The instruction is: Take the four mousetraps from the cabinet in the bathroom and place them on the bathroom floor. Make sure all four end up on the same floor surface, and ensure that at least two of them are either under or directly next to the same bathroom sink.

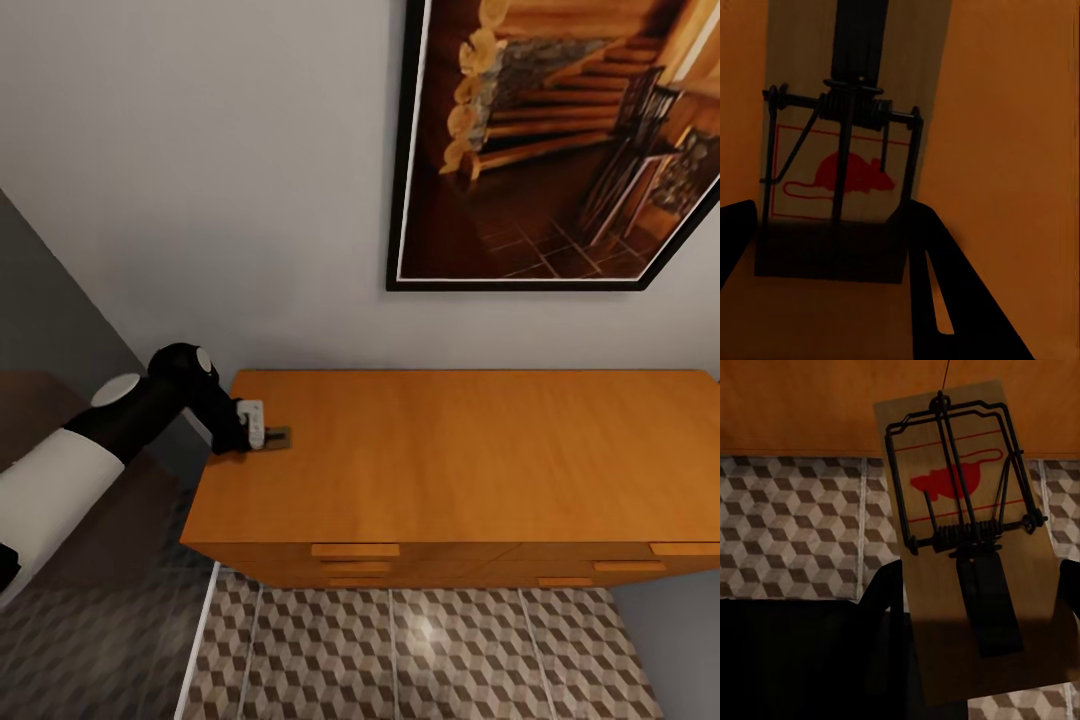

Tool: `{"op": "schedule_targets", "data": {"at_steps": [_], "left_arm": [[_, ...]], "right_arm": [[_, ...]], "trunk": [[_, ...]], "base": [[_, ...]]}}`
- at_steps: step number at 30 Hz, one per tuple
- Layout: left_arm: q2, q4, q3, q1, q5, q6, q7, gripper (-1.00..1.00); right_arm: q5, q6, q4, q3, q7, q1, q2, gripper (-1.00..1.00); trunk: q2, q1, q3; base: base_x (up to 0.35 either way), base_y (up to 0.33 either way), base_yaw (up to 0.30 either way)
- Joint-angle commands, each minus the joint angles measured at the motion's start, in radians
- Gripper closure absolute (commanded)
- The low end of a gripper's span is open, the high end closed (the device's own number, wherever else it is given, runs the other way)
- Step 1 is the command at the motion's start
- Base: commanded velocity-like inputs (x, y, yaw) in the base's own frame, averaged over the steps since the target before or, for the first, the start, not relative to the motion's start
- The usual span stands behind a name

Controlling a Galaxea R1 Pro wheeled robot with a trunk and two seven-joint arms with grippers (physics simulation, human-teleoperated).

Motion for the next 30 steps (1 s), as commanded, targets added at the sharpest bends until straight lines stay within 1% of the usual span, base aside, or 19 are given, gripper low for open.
{"op": "schedule_targets", "data": {"at_steps": [1, 4, 6, 8, 10, 13, 16, 22, 30], "left_arm": [[0.001, -0.009, -0.002, 0.001, 0.000, 0.006, -0.005, 1.00], [0.002, -0.042, 0.001, 0.001, 0.000, 0.008, -0.017, 1.00], [0.003, -0.062, 0.004, 0.001, 0.000, 0.009, -0.043, 1.00], [0.004, -0.075, 0.015, 0.001, 0.001, 0.009, -0.063, 1.00], [0.004, -0.092, 0.039, 0.001, 0.000, 0.009, -0.077, 1.00], [0.005, -0.132, 0.085, 0.001, -0.001, 0.009, -0.086, 1.00], [0.006, -0.151, 0.100, 0.001, -0.002, 0.009, -0.086, 1.00], [0.006, -0.161, 0.106, 0.001, -0.002, 0.009, -0.086, 1.00], [0.009, -0.161, 0.105, 0.001, -0.004, 0.009, -0.086, 1.00]], "right_arm": [[-0.009, -0.003, 0.001, 0.009, -0.001, -0.001, 0.000, 1.00], [-0.009, -0.003, 0.001, 0.009, -0.001, -0.001, 0.000, 1.00], [-0.009, -0.003, 0.001, 0.009, -0.001, -0.001, 0.000, 1.00], [-0.009, -0.003, 0.001, 0.009, -0.001, -0.001, 0.000, 1.00], [-0.009, -0.003, 0.001, 0.009, -0.001, -0.001, 0.000, 1.00], [-0.009, -0.003, 0.001, 0.009, -0.001, -0.001, 0.000, 1.00], [-0.009, -0.003, 0.001, 0.009, -0.001, -0.001, 0.000, 1.00], [-0.009, -0.003, 0.001, 0.009, -0.001, -0.001, 0.000, 1.00], [-0.009, -0.004, 0.001, 0.009, -0.001, -0.001, -0.001, 1.00]], "trunk": [[-0.001, 0.001, -0.002], [-0.001, 0.001, -0.002], [-0.001, 0.001, -0.002], [-0.001, 0.001, -0.002], [-0.001, 0.001, -0.002], [-0.001, 0.001, -0.002], [-0.001, 0.001, -0.002], [-0.001, 0.001, -0.002], [-0.001, 0.001, -0.002]], "base": [[0.000, 0.000, 0.000], [0.000, 0.000, 0.000], [0.000, 0.000, 0.000], [0.000, 0.000, 0.000], [0.000, 0.000, 0.000], [0.000, 0.000, 0.000], [0.000, 0.000, 0.000], [0.000, 0.000, 0.000], [0.000, 0.000, 0.000]]}}
